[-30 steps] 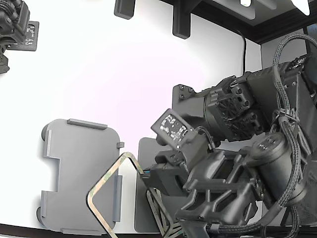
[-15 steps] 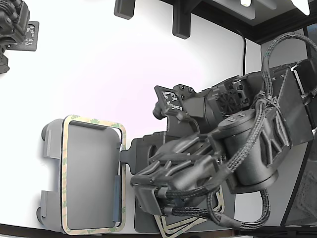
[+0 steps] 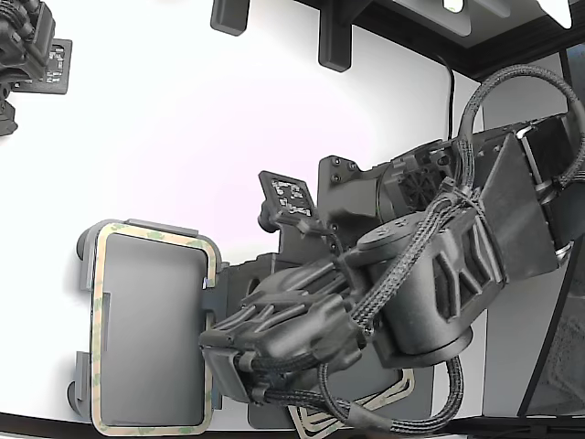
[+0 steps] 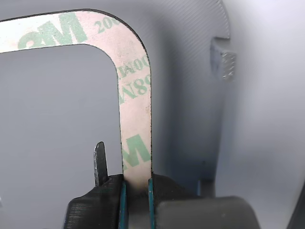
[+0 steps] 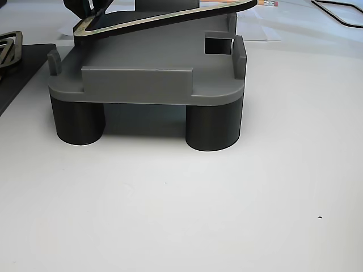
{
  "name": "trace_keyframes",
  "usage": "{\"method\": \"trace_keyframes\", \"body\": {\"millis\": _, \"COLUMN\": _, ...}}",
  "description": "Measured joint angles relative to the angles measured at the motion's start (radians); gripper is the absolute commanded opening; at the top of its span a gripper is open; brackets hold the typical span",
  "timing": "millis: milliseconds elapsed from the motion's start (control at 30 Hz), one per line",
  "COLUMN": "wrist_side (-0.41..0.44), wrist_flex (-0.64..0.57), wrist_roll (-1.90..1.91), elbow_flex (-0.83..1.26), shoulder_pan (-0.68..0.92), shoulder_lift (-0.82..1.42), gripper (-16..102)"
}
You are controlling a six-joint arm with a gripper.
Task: Move top rectangular frame to the holder.
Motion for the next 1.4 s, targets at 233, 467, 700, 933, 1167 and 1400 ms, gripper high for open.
{"method": "trace_keyframes", "body": {"millis": 233, "wrist_side": -0.015, "wrist_flex": 0.000, "wrist_roll": -0.005, "elbow_flex": -0.011, "shoulder_pan": 0.000, "shoulder_lift": -0.028, "gripper": -12}}
{"method": "trace_keyframes", "body": {"millis": 467, "wrist_side": -0.028, "wrist_flex": 0.000, "wrist_roll": 0.012, "elbow_flex": 0.000, "shoulder_pan": 0.000, "shoulder_lift": -0.028, "gripper": -12}}
{"method": "trace_keyframes", "body": {"millis": 700, "wrist_side": -0.029, "wrist_flex": 0.000, "wrist_roll": 0.032, "elbow_flex": 0.000, "shoulder_pan": 0.000, "shoulder_lift": -0.040, "gripper": -12}}
{"method": "trace_keyframes", "body": {"millis": 933, "wrist_side": -0.032, "wrist_flex": 0.000, "wrist_roll": 0.048, "elbow_flex": 0.021, "shoulder_pan": 0.000, "shoulder_lift": -0.037, "gripper": -12}}
{"method": "trace_keyframes", "body": {"millis": 1167, "wrist_side": -0.035, "wrist_flex": 0.000, "wrist_roll": 0.049, "elbow_flex": 0.041, "shoulder_pan": 0.000, "shoulder_lift": -0.025, "gripper": -12}}
{"method": "trace_keyframes", "body": {"millis": 1400, "wrist_side": -0.035, "wrist_flex": -0.002, "wrist_roll": 0.049, "elbow_flex": 0.054, "shoulder_pan": -0.002, "shoulder_lift": -0.023, "gripper": -12}}
